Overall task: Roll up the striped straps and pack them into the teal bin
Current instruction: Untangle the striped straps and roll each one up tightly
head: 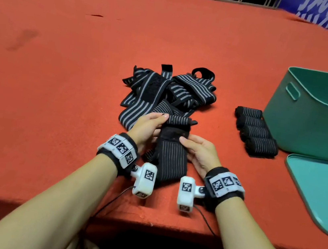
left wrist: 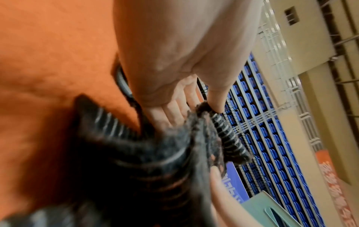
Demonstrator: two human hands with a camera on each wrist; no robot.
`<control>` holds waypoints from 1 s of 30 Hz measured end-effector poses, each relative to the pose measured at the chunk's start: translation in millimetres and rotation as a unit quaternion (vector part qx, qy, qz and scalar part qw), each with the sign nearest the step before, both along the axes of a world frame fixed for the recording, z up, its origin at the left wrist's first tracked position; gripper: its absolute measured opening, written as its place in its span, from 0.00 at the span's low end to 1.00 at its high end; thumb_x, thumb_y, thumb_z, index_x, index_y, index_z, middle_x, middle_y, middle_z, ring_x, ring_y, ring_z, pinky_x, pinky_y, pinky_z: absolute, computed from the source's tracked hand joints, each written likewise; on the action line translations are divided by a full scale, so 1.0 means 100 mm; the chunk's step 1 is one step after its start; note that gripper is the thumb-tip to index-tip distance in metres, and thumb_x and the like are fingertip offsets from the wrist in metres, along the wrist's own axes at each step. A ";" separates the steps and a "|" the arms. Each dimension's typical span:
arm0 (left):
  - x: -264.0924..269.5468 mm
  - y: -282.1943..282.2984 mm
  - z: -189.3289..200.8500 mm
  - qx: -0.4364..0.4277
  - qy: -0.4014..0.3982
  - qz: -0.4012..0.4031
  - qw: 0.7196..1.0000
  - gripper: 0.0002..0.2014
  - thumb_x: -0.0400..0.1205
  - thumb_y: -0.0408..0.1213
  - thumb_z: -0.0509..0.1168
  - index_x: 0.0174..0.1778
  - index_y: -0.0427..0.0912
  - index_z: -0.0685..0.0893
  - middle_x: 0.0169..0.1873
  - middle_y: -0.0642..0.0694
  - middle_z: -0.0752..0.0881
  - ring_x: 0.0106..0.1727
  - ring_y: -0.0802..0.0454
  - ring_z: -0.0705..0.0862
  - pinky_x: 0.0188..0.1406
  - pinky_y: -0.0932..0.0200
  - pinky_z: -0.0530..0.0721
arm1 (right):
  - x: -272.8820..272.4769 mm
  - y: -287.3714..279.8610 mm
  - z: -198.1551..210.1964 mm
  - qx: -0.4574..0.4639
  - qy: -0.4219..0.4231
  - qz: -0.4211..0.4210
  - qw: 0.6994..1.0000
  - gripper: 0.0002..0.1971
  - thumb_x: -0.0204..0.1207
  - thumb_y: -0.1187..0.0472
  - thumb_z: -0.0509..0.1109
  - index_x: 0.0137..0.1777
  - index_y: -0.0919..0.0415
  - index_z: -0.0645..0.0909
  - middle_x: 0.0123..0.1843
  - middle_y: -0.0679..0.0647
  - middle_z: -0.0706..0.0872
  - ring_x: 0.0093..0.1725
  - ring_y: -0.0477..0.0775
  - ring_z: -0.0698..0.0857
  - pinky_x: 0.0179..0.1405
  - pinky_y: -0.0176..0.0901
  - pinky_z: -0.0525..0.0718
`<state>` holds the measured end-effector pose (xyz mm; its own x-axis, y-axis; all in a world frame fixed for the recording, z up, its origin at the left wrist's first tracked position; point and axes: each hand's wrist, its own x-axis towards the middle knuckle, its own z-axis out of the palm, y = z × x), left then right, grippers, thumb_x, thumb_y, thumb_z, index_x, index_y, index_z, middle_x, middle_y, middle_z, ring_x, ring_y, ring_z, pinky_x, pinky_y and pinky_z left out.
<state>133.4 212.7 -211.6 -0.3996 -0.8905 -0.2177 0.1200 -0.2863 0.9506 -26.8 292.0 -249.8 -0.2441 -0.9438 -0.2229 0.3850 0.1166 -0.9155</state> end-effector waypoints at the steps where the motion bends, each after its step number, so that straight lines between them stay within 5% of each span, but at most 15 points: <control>1: -0.02 -0.01 0.06 -0.016 -0.012 -0.006 1.000 0.08 0.90 0.39 0.64 0.60 0.40 0.83 0.30 0.52 0.87 0.20 0.63 0.81 0.17 0.69 0.73 | 0.00 -0.01 0.00 -0.001 -0.006 -0.005 1.000 0.06 0.79 0.73 0.74 0.53 0.65 0.89 0.47 0.59 0.94 0.43 0.52 0.93 0.48 0.43 0.92; 5: -0.07 -0.03 0.14 -0.031 -0.055 -0.007 0.998 0.07 0.89 0.35 0.65 0.60 0.39 0.85 0.32 0.51 0.88 0.26 0.60 0.83 0.22 0.69 0.77 | 0.05 -0.03 0.01 0.003 0.032 -0.018 0.999 0.05 0.77 0.74 0.76 0.47 0.65 0.85 0.40 0.58 0.92 0.37 0.53 0.91 0.37 0.41 0.90; 9: -0.13 -0.05 0.03 -0.001 -0.019 0.024 1.000 0.10 0.90 0.30 0.62 0.64 0.32 0.84 0.53 0.36 0.89 0.49 0.46 0.88 0.41 0.62 0.88 | 0.06 -0.07 -0.03 0.015 0.067 -0.022 0.997 0.08 0.73 0.73 0.80 0.45 0.64 0.84 0.36 0.55 0.90 0.36 0.53 0.89 0.36 0.42 0.88; 12: -0.21 -0.04 -0.04 0.011 0.007 0.045 0.999 0.09 0.90 0.29 0.60 0.61 0.35 0.84 0.51 0.38 0.88 0.50 0.47 0.87 0.49 0.57 0.89 | 0.04 -0.10 -0.07 0.016 0.132 -0.052 0.990 0.12 0.69 0.70 0.84 0.42 0.61 0.82 0.32 0.50 0.85 0.33 0.50 0.85 0.36 0.42 0.84; 16: -0.18 -0.08 -0.14 0.008 0.008 0.089 0.996 0.07 0.89 0.30 0.63 0.57 0.41 0.85 0.54 0.39 0.89 0.53 0.46 0.88 0.59 0.49 0.88 | 0.04 -0.05 -0.02 0.007 0.029 -0.031 0.999 0.08 0.79 0.62 0.77 0.53 0.62 0.83 0.42 0.55 0.86 0.34 0.48 0.82 0.34 0.43 0.84; 19: -0.15 -0.04 -0.22 0.000 -0.008 0.098 0.995 0.07 0.88 0.29 0.64 0.58 0.43 0.85 0.55 0.39 0.90 0.54 0.47 0.88 0.57 0.51 0.87 | 0.01 -0.05 -0.01 0.003 0.023 -0.023 0.999 0.17 0.81 0.48 0.75 0.60 0.62 0.86 0.45 0.53 0.87 0.31 0.46 0.78 0.32 0.42 0.83; 23: -0.15 0.06 -0.36 -0.017 -0.039 0.081 0.996 0.08 0.87 0.31 0.66 0.59 0.43 0.86 0.57 0.38 0.90 0.56 0.46 0.89 0.64 0.49 0.87 | 0.03 -0.09 -0.11 -0.002 0.117 -0.048 0.992 0.10 0.81 0.52 0.76 0.54 0.57 0.91 0.40 0.55 0.84 0.29 0.46 0.74 0.28 0.38 0.77; 30: -0.10 0.07 -0.37 -0.011 -0.081 0.011 0.997 0.18 0.87 0.49 0.66 0.63 0.39 0.87 0.59 0.38 0.91 0.63 0.40 0.89 0.70 0.41 0.84 | 0.01 -0.07 -0.14 -0.006 0.113 -0.037 0.993 0.08 0.84 0.56 0.73 0.57 0.58 0.91 0.28 0.47 0.78 0.30 0.46 0.74 0.32 0.42 0.82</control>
